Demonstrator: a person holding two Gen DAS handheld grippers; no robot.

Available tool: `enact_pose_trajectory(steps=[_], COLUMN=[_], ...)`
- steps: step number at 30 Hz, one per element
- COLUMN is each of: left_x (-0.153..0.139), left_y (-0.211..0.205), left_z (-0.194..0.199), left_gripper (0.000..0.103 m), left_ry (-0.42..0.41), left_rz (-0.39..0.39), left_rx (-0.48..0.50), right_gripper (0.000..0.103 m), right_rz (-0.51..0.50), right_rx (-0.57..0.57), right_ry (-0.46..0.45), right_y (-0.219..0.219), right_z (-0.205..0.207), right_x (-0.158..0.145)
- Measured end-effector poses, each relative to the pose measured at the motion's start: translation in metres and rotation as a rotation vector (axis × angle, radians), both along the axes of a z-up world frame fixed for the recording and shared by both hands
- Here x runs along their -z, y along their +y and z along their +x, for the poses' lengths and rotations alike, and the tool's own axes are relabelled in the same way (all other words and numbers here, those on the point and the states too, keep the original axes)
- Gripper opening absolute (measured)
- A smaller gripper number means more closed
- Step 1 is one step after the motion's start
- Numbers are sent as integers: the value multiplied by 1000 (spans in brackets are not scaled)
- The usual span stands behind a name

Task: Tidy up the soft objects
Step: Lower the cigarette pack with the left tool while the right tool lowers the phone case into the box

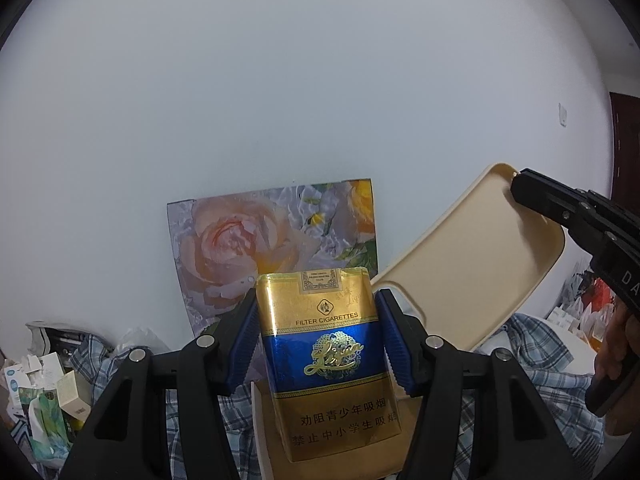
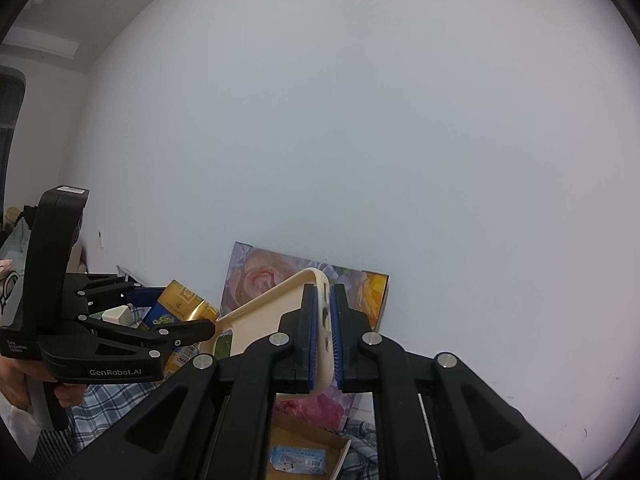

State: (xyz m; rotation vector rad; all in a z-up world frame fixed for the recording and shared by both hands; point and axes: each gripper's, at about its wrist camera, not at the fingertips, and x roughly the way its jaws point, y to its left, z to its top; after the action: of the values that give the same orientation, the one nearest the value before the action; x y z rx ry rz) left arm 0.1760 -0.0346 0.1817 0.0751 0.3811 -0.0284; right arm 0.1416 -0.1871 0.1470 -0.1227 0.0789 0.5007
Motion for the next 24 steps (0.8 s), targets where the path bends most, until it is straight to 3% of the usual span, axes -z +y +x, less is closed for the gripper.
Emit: enact_pose_trajectory(steps=[7, 24], left_x=[16, 69], left_y=[1, 22], left_z=[14, 53], left_gripper=[59, 59], left_ry=[45, 202], left_rz=[15, 4], left_rx=[-13, -57], right_gripper=[6, 6], right_rz=[-20, -62], right_rx=[15, 4], right_ry=[22, 182], right_y=[-4, 26], right_z=[4, 52], right_x=[-8, 47])
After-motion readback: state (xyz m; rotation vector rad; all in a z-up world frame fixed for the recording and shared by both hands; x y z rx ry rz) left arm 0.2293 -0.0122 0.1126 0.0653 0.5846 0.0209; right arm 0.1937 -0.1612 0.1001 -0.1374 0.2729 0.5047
